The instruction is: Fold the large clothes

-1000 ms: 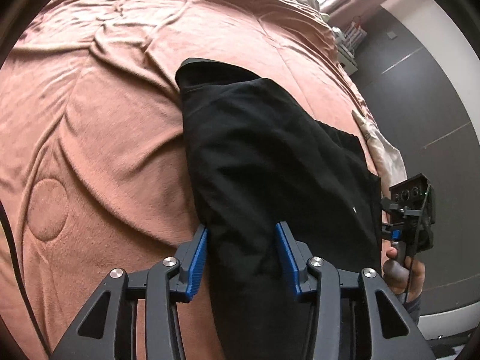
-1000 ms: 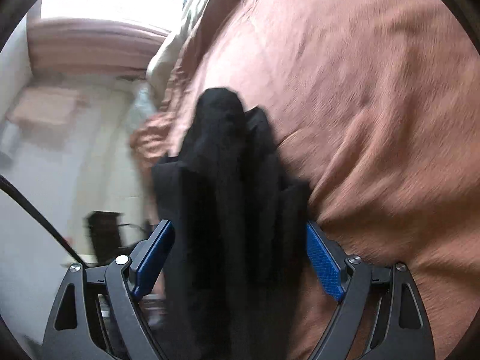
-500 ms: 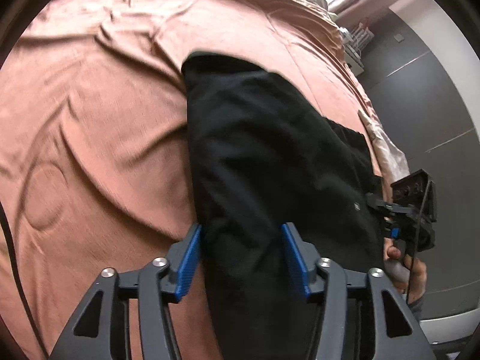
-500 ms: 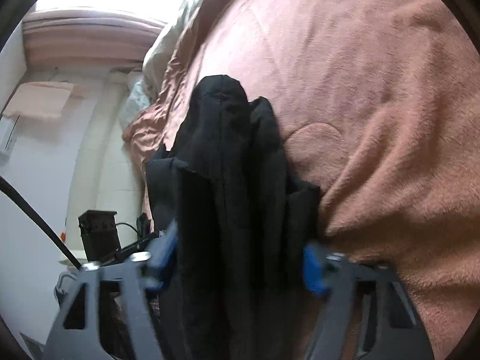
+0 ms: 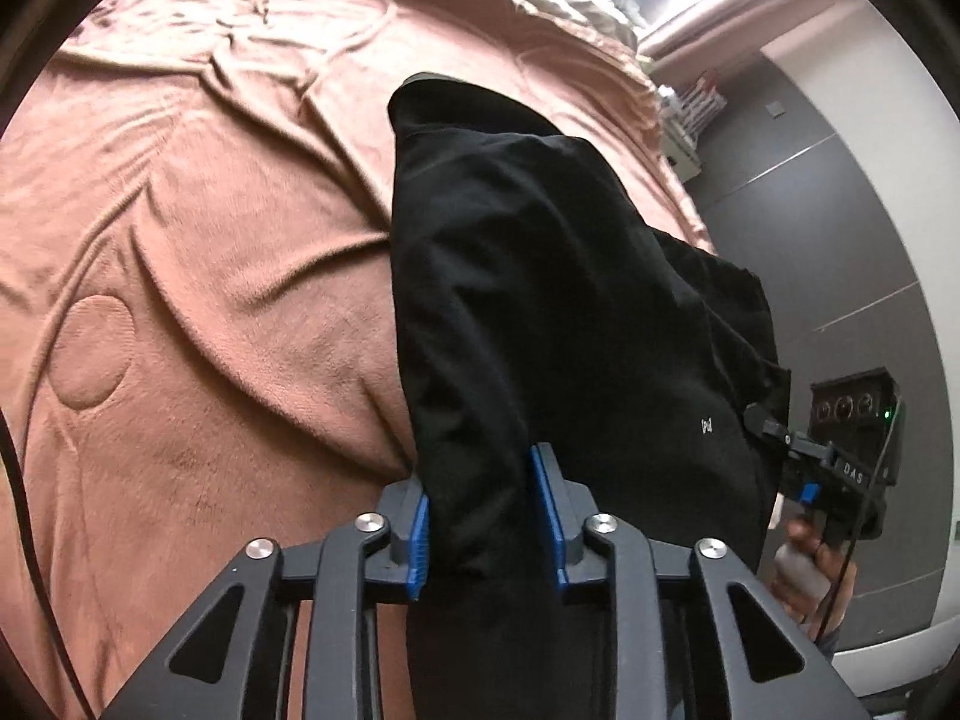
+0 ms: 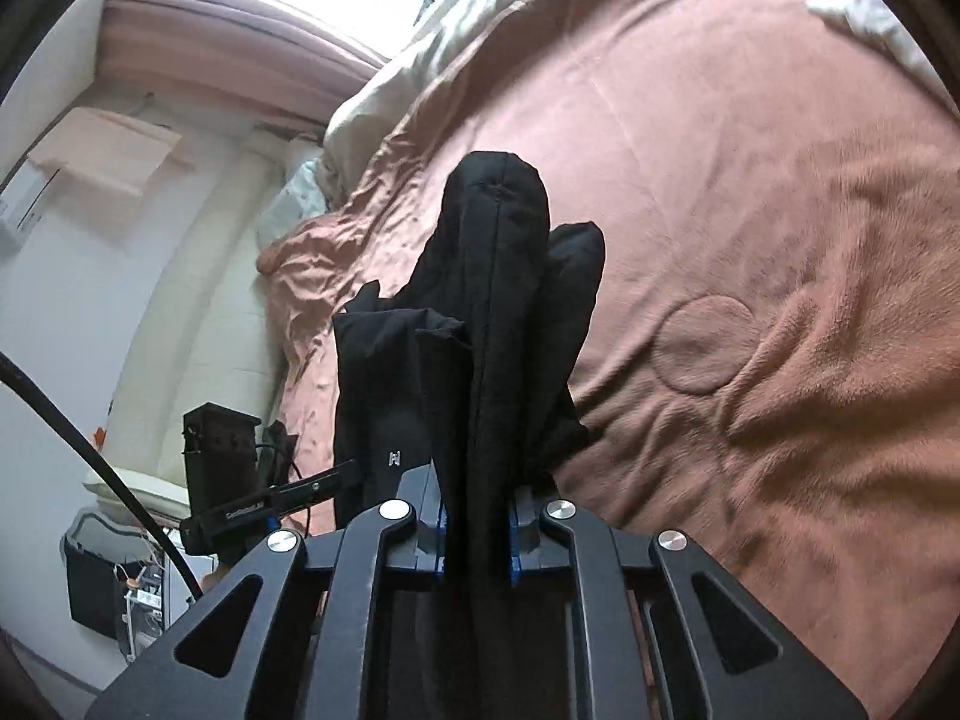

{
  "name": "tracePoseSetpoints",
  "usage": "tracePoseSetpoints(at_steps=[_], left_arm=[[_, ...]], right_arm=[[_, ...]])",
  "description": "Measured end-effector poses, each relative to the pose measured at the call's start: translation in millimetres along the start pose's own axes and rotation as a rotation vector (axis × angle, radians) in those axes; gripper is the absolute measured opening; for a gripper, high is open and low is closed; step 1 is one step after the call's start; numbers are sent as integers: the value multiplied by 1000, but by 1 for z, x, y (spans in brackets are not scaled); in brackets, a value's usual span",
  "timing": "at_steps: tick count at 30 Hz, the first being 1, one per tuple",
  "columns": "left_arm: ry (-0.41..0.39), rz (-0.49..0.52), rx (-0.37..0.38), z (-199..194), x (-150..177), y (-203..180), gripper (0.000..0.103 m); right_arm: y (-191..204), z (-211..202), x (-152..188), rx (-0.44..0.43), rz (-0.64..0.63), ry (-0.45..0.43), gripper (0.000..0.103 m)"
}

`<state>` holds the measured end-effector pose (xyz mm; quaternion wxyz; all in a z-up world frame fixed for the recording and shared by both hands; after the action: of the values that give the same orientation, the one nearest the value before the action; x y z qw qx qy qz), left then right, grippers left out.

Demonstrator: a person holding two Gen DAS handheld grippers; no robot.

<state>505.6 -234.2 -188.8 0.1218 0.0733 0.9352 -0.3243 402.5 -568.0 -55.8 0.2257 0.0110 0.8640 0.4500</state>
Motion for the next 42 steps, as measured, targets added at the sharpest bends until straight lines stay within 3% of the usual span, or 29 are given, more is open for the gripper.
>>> tracePoseSetpoints(at_steps=[6, 15, 22, 28, 33, 42], left_arm=[[-84, 40, 43, -48, 13, -23, 25], [-244, 98, 93, -153, 42, -47, 24], [-363, 131, 86, -236, 71, -65, 23], [-446, 147, 66, -301, 102, -68, 23], [-501, 136, 56, -345, 130, -55, 22], [-589, 121, -1, -410, 169, -38, 22]], right_arm=[[47, -32, 21, -36, -62, -48, 10], [142, -83, 67, -68, -205, -116, 10], [212, -118, 114, -103, -310, -145, 10], [245, -132, 142, -136, -375, -148, 10], [266, -123, 156, -170, -422, -138, 10], [290, -75, 149, -221, -492, -104, 10]])
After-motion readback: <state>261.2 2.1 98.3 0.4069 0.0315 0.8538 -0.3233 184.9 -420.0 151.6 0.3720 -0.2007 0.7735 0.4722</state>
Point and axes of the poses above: each gripper's, at about its wrist camera, not at the fingertips, and z roughly the way its jaws point, y to its left, x to its underside, the point moved 9 cm from there along z, roughly the way its jaws point, and after that the axes turned 5 degrees about y, right-handed, at the moved point
